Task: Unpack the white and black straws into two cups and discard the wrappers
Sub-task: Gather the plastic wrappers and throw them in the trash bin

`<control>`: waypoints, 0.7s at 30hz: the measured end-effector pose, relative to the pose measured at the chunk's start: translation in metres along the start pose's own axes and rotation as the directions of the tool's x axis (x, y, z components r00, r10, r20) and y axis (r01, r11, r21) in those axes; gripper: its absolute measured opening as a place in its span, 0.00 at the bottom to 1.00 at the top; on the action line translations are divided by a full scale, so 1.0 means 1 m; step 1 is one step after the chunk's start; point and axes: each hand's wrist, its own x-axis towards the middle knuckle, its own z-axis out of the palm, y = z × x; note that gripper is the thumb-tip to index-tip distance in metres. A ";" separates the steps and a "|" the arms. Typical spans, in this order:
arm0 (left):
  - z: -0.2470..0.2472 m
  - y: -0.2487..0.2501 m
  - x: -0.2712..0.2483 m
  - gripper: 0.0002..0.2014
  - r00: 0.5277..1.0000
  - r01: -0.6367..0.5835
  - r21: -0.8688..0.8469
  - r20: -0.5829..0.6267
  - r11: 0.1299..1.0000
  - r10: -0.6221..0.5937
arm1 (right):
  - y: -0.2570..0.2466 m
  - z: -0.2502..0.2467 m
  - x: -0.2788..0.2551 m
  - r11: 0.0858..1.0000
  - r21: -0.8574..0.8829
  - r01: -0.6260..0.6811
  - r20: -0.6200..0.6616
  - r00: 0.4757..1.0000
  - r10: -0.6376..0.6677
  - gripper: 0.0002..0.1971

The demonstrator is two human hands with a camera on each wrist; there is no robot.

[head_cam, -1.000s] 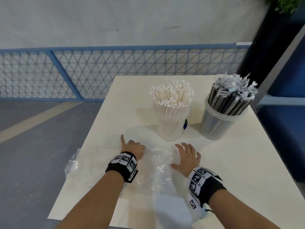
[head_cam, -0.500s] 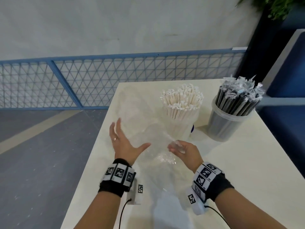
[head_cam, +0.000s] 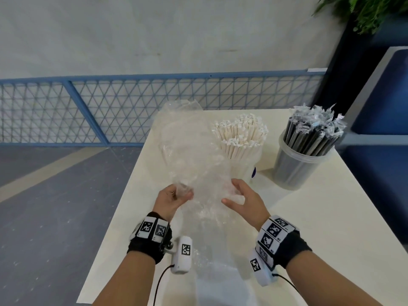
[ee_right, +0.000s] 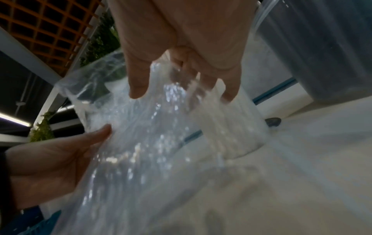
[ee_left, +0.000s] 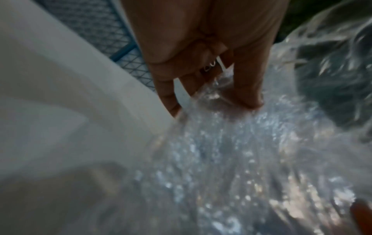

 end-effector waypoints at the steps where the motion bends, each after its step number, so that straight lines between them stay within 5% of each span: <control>1: 0.001 0.001 -0.004 0.23 1.000 -0.005 0.014 0.022 1.000 0.005 | -0.003 0.000 0.001 1.000 0.029 0.003 0.005 1.000 -0.003 0.26; 5: -0.002 0.004 -0.014 0.13 0.999 -0.029 0.157 0.018 0.987 0.026 | -0.016 0.002 0.002 0.991 0.127 0.036 -0.002 0.999 -0.036 0.17; 7: -0.006 0.007 -0.019 0.07 1.000 -0.027 0.191 0.019 0.981 0.024 | -0.022 0.004 -0.001 0.985 0.169 0.038 -0.018 0.999 -0.035 0.22; 10: -0.006 0.015 -0.024 0.23 0.997 -0.069 0.147 0.043 0.987 0.064 | -0.023 0.008 -0.003 0.985 0.171 0.037 0.004 0.999 -0.038 0.38; 13: 0.004 0.027 -0.025 0.08 0.997 -0.078 0.154 0.041 0.985 0.072 | -0.030 0.007 -0.007 0.980 0.197 0.016 0.025 0.999 -0.022 0.26; 15: 0.007 0.031 -0.025 0.05 0.998 -0.048 0.174 0.049 0.984 0.040 | -0.034 0.006 -0.010 0.965 0.262 0.029 0.037 0.999 -0.040 0.32; 21: 0.018 0.038 -0.025 0.05 0.993 -0.063 0.245 0.108 0.968 0.037 | -0.040 0.003 -0.011 0.913 0.400 0.084 -0.159 0.987 -0.021 0.02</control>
